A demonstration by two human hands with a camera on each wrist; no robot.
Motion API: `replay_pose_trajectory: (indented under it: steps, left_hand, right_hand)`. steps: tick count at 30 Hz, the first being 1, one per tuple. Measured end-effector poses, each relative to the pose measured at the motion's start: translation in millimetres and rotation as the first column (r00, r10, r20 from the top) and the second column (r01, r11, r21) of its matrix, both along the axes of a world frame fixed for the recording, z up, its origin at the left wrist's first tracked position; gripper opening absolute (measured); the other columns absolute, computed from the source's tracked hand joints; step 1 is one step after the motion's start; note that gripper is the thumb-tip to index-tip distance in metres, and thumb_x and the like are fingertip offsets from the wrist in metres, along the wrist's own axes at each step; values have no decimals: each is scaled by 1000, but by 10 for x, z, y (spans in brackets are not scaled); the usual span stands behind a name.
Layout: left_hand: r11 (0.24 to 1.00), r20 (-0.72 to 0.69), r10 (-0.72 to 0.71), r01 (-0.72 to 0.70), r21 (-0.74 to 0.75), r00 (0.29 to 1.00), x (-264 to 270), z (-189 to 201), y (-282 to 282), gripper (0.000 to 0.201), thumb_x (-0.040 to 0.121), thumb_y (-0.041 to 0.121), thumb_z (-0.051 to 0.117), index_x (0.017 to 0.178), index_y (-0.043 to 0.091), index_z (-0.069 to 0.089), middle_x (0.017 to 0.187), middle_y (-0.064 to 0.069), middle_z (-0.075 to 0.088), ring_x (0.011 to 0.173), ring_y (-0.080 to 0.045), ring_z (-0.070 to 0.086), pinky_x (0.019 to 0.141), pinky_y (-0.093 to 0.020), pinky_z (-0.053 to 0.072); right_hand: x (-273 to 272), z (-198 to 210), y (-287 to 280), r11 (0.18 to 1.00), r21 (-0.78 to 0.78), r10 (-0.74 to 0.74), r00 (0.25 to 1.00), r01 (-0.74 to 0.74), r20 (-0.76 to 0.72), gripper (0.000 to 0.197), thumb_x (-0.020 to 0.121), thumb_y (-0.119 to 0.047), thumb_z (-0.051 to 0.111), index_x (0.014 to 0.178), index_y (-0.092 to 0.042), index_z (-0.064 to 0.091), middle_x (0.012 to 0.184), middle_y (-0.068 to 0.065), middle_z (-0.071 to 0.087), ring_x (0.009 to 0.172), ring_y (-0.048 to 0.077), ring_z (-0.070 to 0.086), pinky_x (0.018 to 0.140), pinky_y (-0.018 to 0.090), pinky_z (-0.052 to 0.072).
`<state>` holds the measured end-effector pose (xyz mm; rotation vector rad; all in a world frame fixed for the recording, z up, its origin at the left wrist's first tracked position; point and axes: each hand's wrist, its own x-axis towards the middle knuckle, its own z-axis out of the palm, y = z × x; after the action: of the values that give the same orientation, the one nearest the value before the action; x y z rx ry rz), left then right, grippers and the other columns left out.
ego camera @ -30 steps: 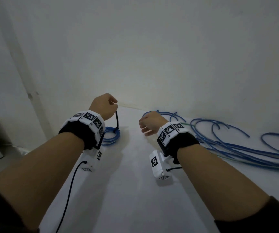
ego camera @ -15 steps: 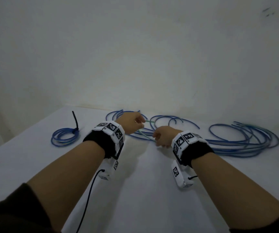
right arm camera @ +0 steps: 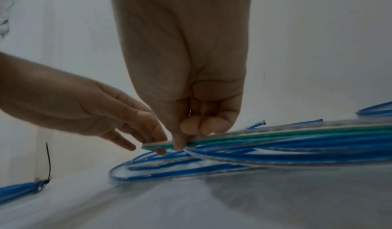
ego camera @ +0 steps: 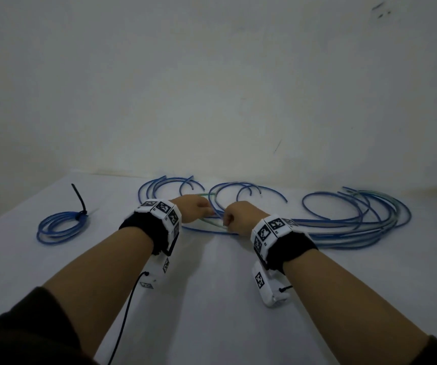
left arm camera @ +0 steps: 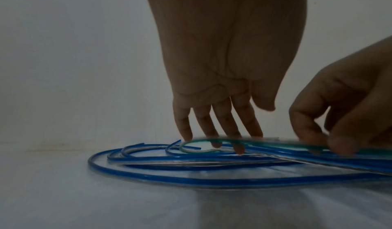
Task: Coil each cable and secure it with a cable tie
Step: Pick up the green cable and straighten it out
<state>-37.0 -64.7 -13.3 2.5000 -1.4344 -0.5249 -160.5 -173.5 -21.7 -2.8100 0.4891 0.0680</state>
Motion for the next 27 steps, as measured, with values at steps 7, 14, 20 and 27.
replay_pose_trajectory:
  steps: [7, 14, 20, 27]
  left_hand:
    - [983, 79, 38, -23, -185, 996, 57, 248, 18, 37, 98, 40, 39, 109, 9, 57, 94, -5, 57, 87, -22, 52, 73, -31, 38]
    - [929, 85, 84, -47, -368, 993, 47, 464, 252, 20, 96, 22, 49, 110, 12, 60, 103, -7, 65, 91, -18, 56, 78, -25, 39]
    - [800, -39, 138, -135, -585, 990, 67, 596, 531, 19, 96, 20, 48, 103, 7, 61, 93, -10, 65, 71, -14, 65, 69, -19, 50]
    - [726, -4, 172, -129, -675, 985, -12, 812, 760, 31, 94, 34, 51, 93, 5, 62, 70, -1, 51, 64, -16, 46, 63, -29, 43]
  right_hand:
    - [-153, 337, -131, 988, 99, -147, 936, 122, 319, 18, 92, -6, 46, 102, -8, 60, 107, 12, 62, 85, 23, 53, 71, 31, 43]
    - [-339, 597, -52, 979, 155, -200, 741, 130, 641, 11, 90, -15, 58, 94, -5, 60, 94, 11, 64, 86, 23, 57, 75, 31, 44]
    - [-430, 729, 100, 971, 163, -235, 613, 173, 754, 10, 92, -12, 54, 94, -3, 58, 93, 11, 62, 84, 18, 50, 74, 27, 39]
    - [-489, 761, 280, 957, 186, -280, 550, 221, 787, 11, 94, -12, 51, 95, -3, 57, 88, 6, 57, 79, 17, 47, 68, 24, 33]
